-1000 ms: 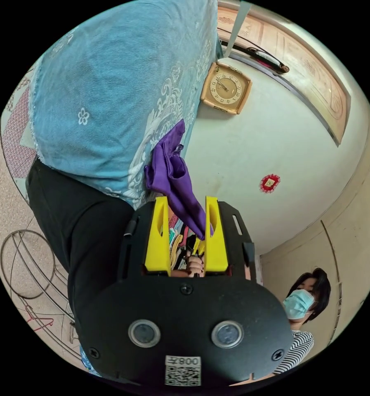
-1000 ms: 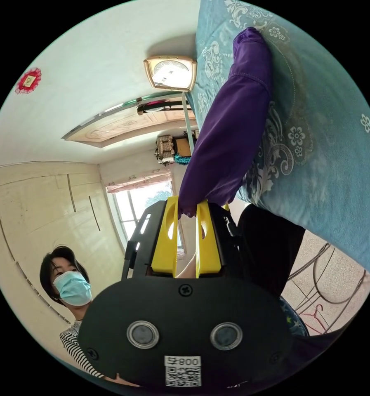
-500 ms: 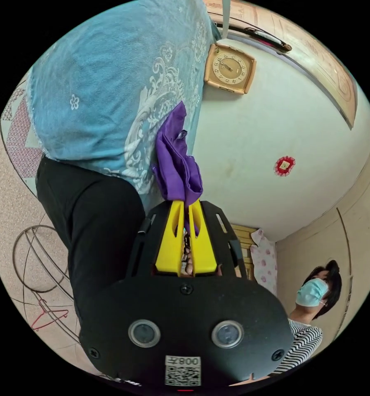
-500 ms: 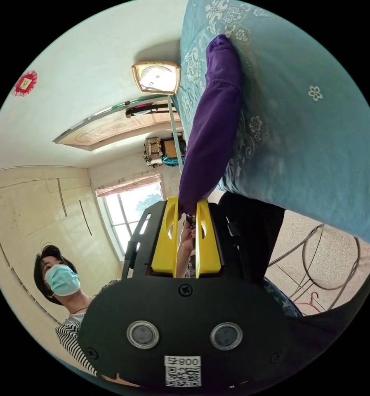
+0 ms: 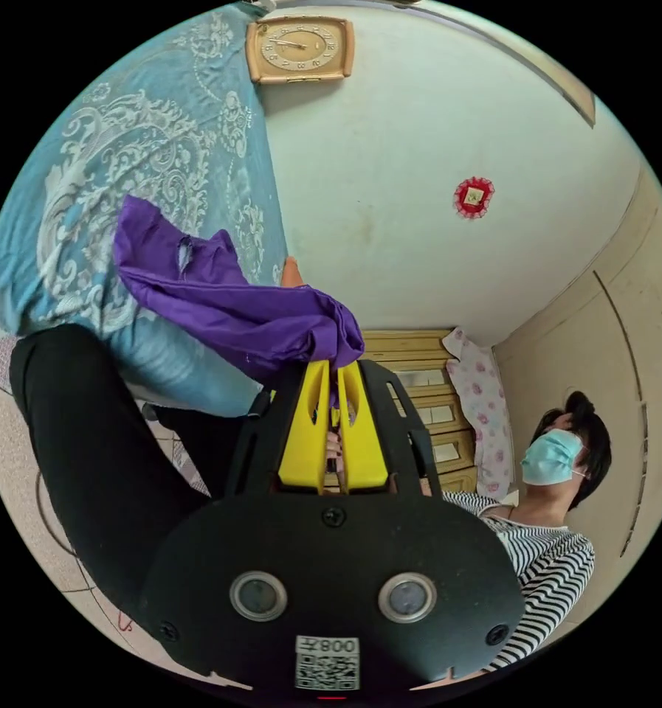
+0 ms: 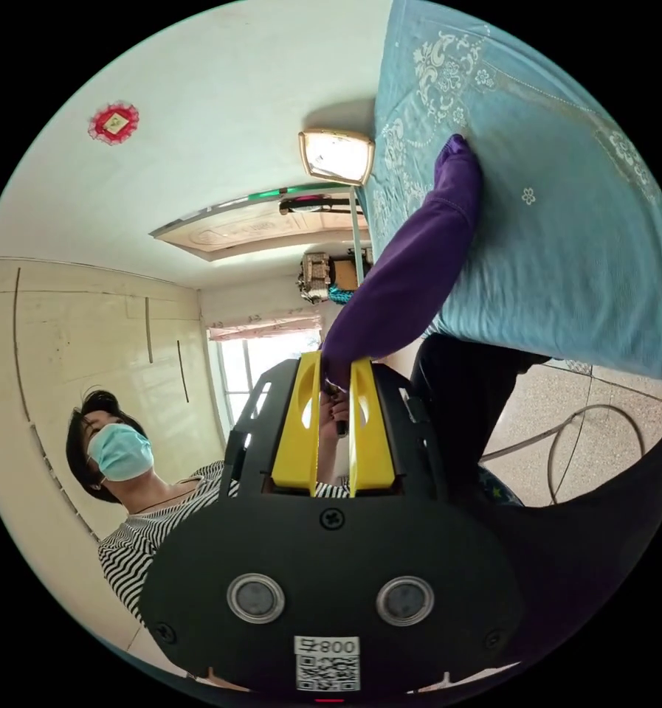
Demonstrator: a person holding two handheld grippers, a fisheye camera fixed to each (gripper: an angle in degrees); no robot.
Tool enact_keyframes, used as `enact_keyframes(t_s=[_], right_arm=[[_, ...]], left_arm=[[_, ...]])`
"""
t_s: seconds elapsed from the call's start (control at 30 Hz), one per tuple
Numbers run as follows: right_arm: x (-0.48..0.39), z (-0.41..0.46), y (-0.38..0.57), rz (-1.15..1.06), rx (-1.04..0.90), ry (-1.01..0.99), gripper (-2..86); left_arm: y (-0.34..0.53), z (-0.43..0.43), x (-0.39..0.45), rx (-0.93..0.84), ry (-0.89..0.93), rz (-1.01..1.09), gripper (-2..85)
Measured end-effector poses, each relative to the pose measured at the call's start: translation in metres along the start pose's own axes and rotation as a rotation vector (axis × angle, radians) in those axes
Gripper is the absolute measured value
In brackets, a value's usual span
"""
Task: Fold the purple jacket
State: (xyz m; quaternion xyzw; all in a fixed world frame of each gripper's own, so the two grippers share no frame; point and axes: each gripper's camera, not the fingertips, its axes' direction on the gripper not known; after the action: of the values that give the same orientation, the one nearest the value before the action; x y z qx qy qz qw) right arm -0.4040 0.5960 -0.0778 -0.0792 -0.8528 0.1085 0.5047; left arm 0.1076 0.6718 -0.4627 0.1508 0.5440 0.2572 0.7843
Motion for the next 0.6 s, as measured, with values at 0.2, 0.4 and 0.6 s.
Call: enact_keyframes(t_s=[0.2, 0.4, 0.6], right_arm=[[-0.097, -0.028, -0.013, -0.139, 0.031, -0.013, 4.8], [-0.201, -0.076, -0.031, -0.253, 0.119, -0.016, 2.3], [-0.298, -0.148, -0.043, -0.319, 0.214, 0.020, 1.2]], left_arm=[[-0.059, 0.113, -0.015, -0.024, -0.001, 0.133, 1.8], [-0.112, 0.244, -0.036, -0.081, -0.034, 0.259, 1.6], [-0.152, 0.395, -0.074, -0.121, 0.005, 0.340, 1.5]])
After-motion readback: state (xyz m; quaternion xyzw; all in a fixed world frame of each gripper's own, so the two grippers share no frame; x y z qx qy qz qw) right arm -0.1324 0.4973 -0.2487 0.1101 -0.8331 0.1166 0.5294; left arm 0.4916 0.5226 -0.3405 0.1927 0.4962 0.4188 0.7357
